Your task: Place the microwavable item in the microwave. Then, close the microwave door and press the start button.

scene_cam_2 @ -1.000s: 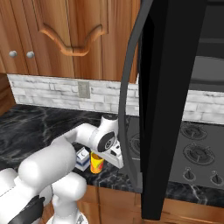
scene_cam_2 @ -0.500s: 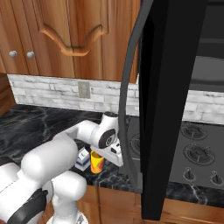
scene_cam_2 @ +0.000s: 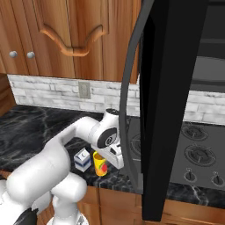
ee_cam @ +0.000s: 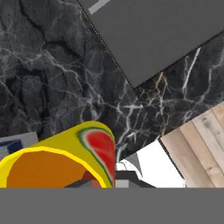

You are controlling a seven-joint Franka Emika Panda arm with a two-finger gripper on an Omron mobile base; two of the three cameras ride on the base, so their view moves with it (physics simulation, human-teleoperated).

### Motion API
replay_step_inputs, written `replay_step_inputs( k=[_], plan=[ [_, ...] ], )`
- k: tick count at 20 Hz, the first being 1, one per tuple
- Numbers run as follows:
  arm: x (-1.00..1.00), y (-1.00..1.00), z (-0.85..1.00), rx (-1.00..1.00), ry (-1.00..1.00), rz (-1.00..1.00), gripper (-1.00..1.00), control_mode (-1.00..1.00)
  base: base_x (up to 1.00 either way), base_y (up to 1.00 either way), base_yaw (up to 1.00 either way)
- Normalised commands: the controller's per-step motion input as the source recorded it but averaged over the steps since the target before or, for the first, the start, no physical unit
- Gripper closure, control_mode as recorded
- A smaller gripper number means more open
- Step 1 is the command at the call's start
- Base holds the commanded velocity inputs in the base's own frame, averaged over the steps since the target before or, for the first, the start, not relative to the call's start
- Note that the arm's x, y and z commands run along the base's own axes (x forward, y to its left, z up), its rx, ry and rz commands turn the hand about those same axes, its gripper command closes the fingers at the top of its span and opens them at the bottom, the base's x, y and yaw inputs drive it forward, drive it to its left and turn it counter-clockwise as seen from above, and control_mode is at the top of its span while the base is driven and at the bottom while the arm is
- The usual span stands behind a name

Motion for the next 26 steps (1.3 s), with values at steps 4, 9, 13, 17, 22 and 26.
replay_step_inputs(
  k=[4,9,13,17,22,26],
  plan=[
    [-0.31,0.01,0.61,0.0,-0.07,-0.19,1.0,-1.0,0.0,0.0,0.0],
    [-0.08,0.13,0.78,-0.01,-0.09,-0.26,1.0,-1.0,0.0,0.0,0.0],
    [0.0,0.26,0.92,-0.01,-0.11,-0.32,1.0,-1.0,0.0,0.0,0.0],
    [-0.06,0.43,0.76,0.0,-0.08,-0.31,1.0,-1.0,0.0,0.0,0.0],
    [-0.16,0.46,0.68,0.0,-0.02,-0.21,1.0,-1.0,0.0,0.0,0.0],
    [-0.43,0.23,0.4,0.0,0.0,-0.08,1.0,-1.0,0.0,0.0,0.0]
  ],
)
